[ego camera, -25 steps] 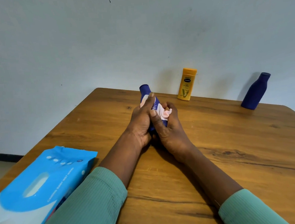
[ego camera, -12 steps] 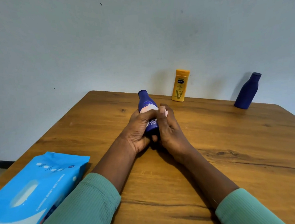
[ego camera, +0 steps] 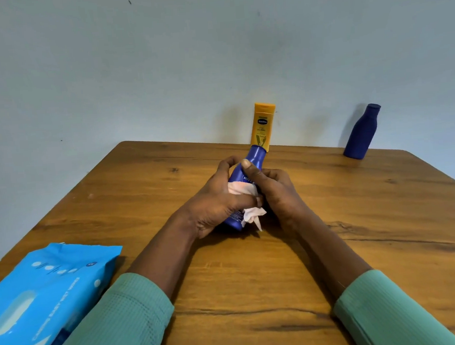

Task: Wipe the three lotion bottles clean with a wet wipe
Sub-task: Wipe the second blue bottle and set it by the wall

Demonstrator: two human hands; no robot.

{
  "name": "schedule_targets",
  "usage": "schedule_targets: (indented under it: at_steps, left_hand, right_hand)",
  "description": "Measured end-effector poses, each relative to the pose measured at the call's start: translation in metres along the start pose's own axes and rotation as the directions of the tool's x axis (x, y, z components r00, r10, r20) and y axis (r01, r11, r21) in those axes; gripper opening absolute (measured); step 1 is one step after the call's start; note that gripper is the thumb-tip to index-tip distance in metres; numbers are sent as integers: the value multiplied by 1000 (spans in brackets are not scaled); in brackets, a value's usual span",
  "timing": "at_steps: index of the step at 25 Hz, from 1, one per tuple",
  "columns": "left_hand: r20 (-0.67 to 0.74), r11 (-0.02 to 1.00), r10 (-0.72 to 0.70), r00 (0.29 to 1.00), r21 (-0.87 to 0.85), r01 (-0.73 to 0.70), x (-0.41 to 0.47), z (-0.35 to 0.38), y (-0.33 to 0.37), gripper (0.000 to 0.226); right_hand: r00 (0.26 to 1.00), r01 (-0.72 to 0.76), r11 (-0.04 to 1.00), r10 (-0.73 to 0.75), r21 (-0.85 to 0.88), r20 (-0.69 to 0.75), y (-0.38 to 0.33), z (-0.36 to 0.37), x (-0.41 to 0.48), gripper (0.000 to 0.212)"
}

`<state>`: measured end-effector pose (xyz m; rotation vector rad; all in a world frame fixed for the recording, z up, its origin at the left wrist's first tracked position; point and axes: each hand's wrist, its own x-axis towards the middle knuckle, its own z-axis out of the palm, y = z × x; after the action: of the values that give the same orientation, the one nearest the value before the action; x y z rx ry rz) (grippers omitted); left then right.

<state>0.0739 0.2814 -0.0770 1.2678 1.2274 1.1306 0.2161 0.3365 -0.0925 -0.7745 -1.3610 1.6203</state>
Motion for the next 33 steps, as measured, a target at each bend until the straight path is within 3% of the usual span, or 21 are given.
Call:
schedule_targets:
  at_steps: [3,4,6,8,10,12,13,16,21,24,26,29,33]
  left_hand:
    - [-15,995,-48,999,-89,46,0,6,3,90]
    - [-38,998,-38,999,-42,36,2,8,3,91]
    - [-94,970,51,994,243,-27,3,9,3,101]
    - [-94,821,176,980,563,-94,2,11,2,109]
    - [-104,587,321,941,802,-112,-1,15,-2,110]
    - [-146,412,453,879,909,-61,-1,16,-5,109]
    - [-173,416,500,849,908,-59,-1,16,-7,108]
    - [-212,647,504,837,735,-203,1,12,-11,98]
    - [-153,763,440,885,584,-278,0,2,-13,84]
    - [-251,907,366,896,311,-283,-1,15,-6,54]
    - [-336,976,217,917,74,-203,2,21,-3,44]
    - [-348,951,-12,937,-294,-97,6,20,1,56]
    - [-287,825,-2,958,-543,-161,4,18,2,59]
  right_hand:
    - [1000,20,997,-21,80,4,2,3,-1,47]
    - [999,33,991,-29,127,-26,3,4,0,43]
    - [995,55,982,-38,181,-94,4,5,1,40]
    - [981,72,984,-41,163,-189,4,5,2,41]
    - [956,87,988,-46,130,-290,2,7,5,37]
    - [934,98,987,-46,130,-355,1,9,6,36]
    - [929,89,987,-36,130,-367,1,10,6,37]
    - [945,21,991,23,130,-327,-2,11,3,35]
    - [953,-70,981,119,180,-278,-5,11,3,39]
    - [927,-109,980,161,168,-339,-1,4,7,63]
    - [903,-95,957,198,274,-380,-2,-2,9,60]
    - [904,-3,847,230,532,-361,-5,-10,11,48]
    - [913,26,807,221,590,-342,-3,-8,11,47]
